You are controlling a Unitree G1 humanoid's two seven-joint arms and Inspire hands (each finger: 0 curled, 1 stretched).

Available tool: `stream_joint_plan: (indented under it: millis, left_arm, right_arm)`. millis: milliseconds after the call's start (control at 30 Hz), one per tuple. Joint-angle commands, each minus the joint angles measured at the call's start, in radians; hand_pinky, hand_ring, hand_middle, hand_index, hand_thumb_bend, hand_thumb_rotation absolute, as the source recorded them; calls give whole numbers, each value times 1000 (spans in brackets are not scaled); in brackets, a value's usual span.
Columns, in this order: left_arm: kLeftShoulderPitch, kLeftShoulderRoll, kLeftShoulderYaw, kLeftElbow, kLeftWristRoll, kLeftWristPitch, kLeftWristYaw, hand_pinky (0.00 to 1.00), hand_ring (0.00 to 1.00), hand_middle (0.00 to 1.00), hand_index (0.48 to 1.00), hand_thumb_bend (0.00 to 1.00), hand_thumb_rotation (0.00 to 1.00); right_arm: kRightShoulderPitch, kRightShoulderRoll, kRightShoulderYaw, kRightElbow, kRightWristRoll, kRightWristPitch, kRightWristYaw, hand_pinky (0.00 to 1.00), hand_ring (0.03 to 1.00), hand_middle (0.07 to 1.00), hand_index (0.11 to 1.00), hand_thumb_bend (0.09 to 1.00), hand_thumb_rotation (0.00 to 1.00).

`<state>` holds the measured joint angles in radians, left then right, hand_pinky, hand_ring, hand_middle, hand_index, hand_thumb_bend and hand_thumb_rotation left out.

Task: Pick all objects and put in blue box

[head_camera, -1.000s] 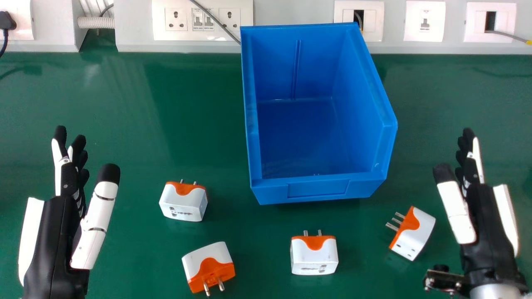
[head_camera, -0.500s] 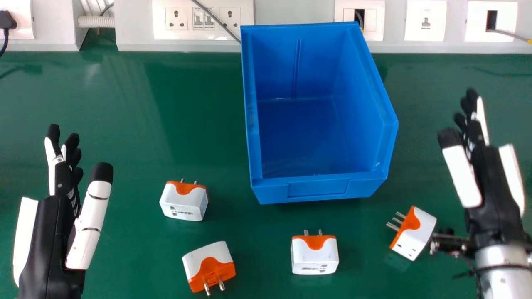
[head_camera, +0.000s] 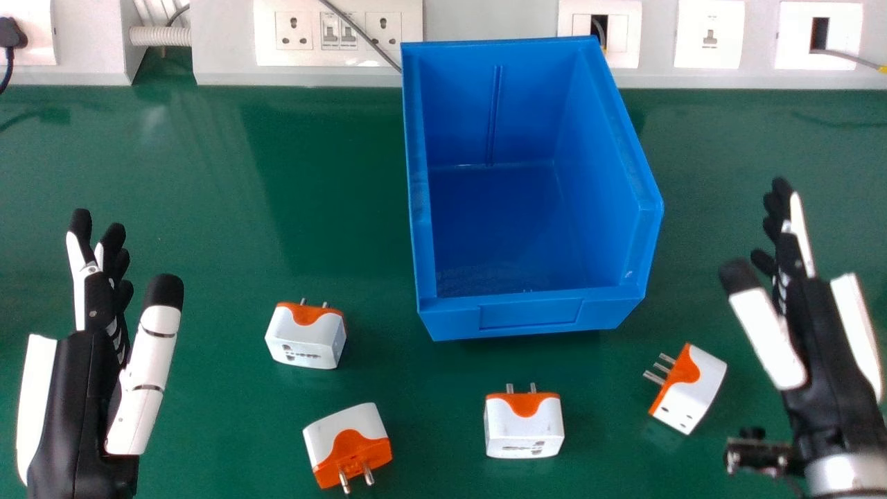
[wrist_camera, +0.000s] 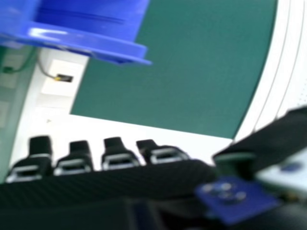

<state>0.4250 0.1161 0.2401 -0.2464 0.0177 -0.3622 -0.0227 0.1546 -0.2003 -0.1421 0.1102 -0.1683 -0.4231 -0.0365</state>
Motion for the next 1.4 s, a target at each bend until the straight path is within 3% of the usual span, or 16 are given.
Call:
stream_joint_plan:
  millis: [0,100,200,367,500,533,700,867,1000,1200,1367]
  left_arm:
    - [9,1,8,-13,-6,-24,-1,1000,1000,1000,1000,498,900]
    - [10,3,10,-10,1,-32,2,1000,1000,1000,1000,501,893]
    - [12,2,10,-10,-8,-31,-1,1000,1000,1000,1000,471,881]
    - [8,7,12,-3,-6,-42,-3,1000,1000,1000,1000,439,887]
    - [11,6,11,-11,-7,-33,-4,1000,1000,1000,1000,465,893]
    - [15,6,10,-18,-15,-23,-8,1000,1000,1000,1000,463,889]
    - [21,6,16,-25,-8,-13,-5,1000,1000,1000,1000,481,882]
    - [19,10,21,-26,2,-11,-4,1000,1000,1000,1000,455,894]
    - [15,8,24,-32,-1,0,-4,1000,1000,1000,1000,452,885]
    - [18,12,29,-42,6,12,-5,1000,1000,1000,1000,486,893]
    - [19,13,33,-48,9,15,-3,1000,1000,1000,1000,440,897]
  right_arm:
    - [20,-18,-2,11,-27,-69,-26,950,1000,1000,1000,750,1000]
    - [45,-32,0,48,-93,-116,-66,952,1000,1000,1000,761,996]
    - [63,-37,4,83,-153,-150,-114,951,1000,1000,1000,782,969]
    - [70,-56,26,135,-219,-179,-163,935,992,1000,1000,798,925]
    - [71,-81,47,173,-248,-200,-177,945,1000,1000,1000,787,854]
    - [71,-87,51,177,-253,-199,-176,950,1000,1000,1000,788,839]
    - [65,-125,68,201,-270,-183,-161,949,1000,1000,1000,859,787]
    - [25,-174,89,240,-353,-145,-199,895,994,1000,1000,928,760]
    - [-9,-199,108,276,-394,-111,-226,867,977,1000,998,962,748]
    - [-61,-228,132,345,-396,-100,-243,854,966,1000,986,979,696]
    - [-94,-233,128,408,-338,-134,-239,852,958,991,973,981,623]
